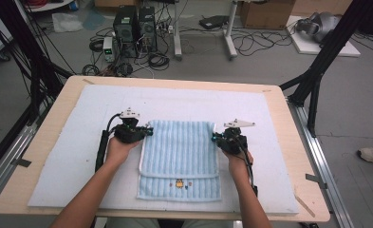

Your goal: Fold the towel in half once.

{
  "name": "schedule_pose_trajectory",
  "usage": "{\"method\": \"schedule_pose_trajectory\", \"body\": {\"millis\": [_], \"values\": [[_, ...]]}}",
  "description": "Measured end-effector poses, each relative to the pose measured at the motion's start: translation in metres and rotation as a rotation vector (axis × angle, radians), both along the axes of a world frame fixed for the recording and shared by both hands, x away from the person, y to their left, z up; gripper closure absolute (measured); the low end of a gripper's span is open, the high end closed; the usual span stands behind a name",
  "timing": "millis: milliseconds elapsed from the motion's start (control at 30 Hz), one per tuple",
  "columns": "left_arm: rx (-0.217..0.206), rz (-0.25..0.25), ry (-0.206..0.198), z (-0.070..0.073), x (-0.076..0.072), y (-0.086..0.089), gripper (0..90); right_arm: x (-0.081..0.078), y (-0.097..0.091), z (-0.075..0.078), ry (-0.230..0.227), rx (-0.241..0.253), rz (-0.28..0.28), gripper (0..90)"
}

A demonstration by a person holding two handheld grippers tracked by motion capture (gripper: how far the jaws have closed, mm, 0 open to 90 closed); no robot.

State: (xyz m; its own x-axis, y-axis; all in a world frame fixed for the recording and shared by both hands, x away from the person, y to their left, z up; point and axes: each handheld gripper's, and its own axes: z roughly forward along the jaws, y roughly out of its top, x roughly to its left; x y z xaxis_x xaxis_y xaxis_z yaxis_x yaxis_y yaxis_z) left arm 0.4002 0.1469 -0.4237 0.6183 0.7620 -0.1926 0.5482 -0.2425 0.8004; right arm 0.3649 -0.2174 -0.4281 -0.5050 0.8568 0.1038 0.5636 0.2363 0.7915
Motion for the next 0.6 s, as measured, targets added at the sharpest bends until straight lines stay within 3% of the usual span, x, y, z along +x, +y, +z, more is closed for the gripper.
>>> {"method": "schedule_pose_trajectory", "body": {"millis": [300,400,600], "values": [[-0.040,0.067,-0.063,-0.002,0.026,0.005,85.8,0.040,0.015,0.007,-0.028,-0.041,-0.051,86.3],[-0.043,0.065,-0.092,-0.003,0.032,0.005,85.6,0.049,0.017,0.006,-0.029,-0.049,-0.076,86.2],[-0.037,0.072,-0.111,-0.010,0.043,0.002,85.2,0.059,0.020,-0.002,-0.043,-0.064,-0.113,86.0]]}}
